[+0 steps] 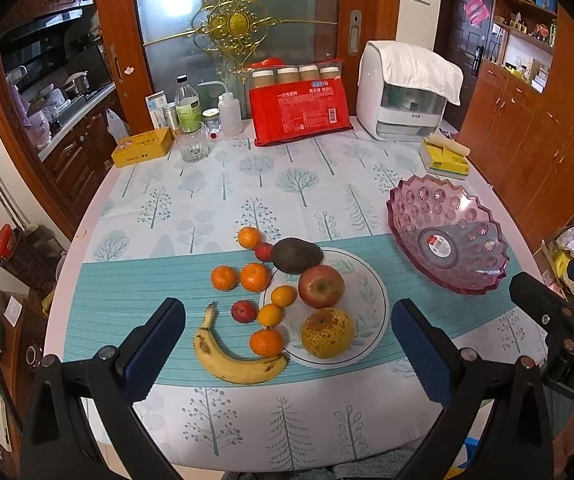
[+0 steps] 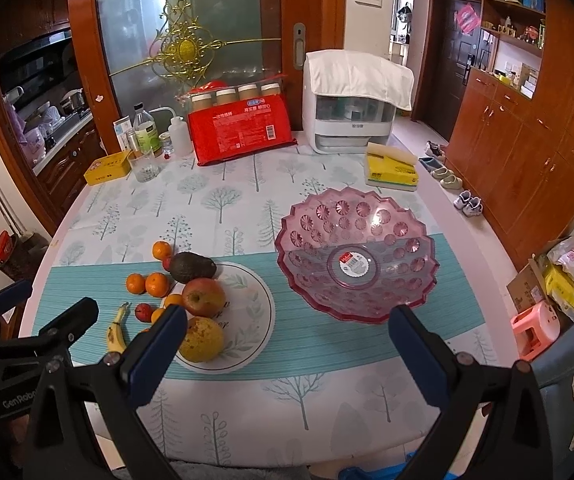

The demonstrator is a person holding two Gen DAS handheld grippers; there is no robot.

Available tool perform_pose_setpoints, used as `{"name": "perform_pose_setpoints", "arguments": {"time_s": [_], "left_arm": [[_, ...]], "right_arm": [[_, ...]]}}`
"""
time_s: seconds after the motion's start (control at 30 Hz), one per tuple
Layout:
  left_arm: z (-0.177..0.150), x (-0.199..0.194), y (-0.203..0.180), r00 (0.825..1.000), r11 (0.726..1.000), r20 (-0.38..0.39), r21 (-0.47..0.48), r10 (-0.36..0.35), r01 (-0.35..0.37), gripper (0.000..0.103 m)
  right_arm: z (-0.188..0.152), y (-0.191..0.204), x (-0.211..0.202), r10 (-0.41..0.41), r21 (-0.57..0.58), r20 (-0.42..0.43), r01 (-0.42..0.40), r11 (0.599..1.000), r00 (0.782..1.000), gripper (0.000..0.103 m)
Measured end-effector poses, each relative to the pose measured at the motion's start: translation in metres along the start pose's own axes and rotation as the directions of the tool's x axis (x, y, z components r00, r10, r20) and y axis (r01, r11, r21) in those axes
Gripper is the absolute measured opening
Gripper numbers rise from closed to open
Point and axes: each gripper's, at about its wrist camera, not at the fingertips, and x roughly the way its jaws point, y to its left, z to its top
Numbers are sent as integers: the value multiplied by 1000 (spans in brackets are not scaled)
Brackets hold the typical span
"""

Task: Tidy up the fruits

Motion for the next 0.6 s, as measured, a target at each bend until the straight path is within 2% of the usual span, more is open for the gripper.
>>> {"name": "perform_pose_setpoints", "arguments": {"time_s": [0.2,0.6], "left_arm": [[2,1,-2,1000,1000,1,1,21,-21,102],[-1,2,2,1000,1000,0,-15,5,-5,102]], "right_arm": [[1,1,0,25,-3,6,-25,1000,1000,101],[0,2,-1,28,-7,1,-28,1000,1000,101]]}}
